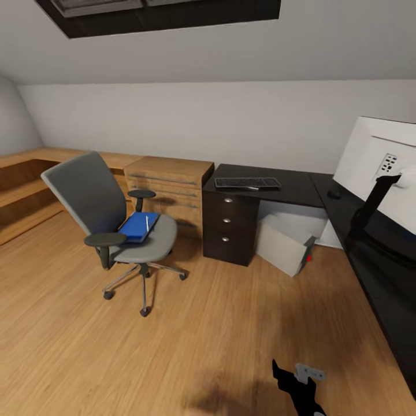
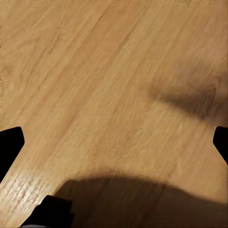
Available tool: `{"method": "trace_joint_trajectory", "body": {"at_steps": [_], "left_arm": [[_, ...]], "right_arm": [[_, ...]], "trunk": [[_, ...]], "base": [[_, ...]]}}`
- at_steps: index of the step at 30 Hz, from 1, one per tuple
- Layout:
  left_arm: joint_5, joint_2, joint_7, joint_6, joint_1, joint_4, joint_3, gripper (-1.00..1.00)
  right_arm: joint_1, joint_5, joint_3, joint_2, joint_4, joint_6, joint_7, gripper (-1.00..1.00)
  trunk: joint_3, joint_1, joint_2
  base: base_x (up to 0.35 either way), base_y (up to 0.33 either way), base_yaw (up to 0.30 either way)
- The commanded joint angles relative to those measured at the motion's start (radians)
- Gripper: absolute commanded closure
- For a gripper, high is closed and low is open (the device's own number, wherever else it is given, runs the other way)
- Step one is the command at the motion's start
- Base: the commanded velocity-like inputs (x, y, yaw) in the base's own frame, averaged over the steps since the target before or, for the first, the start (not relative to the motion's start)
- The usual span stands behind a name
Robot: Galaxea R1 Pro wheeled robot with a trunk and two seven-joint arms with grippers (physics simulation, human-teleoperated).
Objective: In the bedroom, organize the workspace by keeping the computer under the desk, ensuring the monitor is on the desk, placing the keyboard on the desk next to the monitor, placing the mouse on the desk next to the keyboard, moving the folder from the swivel chair onto the desk next to the mouse, stacking the notebook on top of the folder with the pen on top of the notebook, and positioning the swivel chair next to the desk.
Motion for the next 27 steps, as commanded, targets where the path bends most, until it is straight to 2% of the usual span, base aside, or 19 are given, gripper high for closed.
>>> {"method": "trace_joint_trajectory", "body": {"at_steps": [1,6,19,27], "left_arm": [[0.004,0.001,0.009,-0.004,-0.001,0.001,-0.008,-1.0],[0.004,0.001,0.008,-0.004,-0.001,0.001,-0.008,-1.0],[0.006,0.001,0.008,-0.004,-0.001,0.002,-0.008,-1.0],[0.004,-0.001,0.008,-0.004,-0.001,0.003,-0.008,-1.0]], "right_arm": [[-0.001,-0.008,-0.004,0.0,0.002,-0.005,0.008,-1.0],[-0.001,-0.01,-0.004,0.002,0.002,-0.012,0.008,-1.0],[-0.001,-0.006,-0.004,0.007,0.002,-0.014,0.008,-1.0],[-0.001,-0.004,-0.004,0.012,0.002,-0.014,0.008,-1.0]], "trunk": [[0.002,-0.004,0.007],[0.019,-0.023,0.042],[0.058,-0.073,0.133],[0.079,-0.104,0.189]], "base": [[0.0,0.0,-0.006],[0.0,0.0,-0.111],[0.0,0.0,-0.222],[0.0,0.0,-0.085]]}}
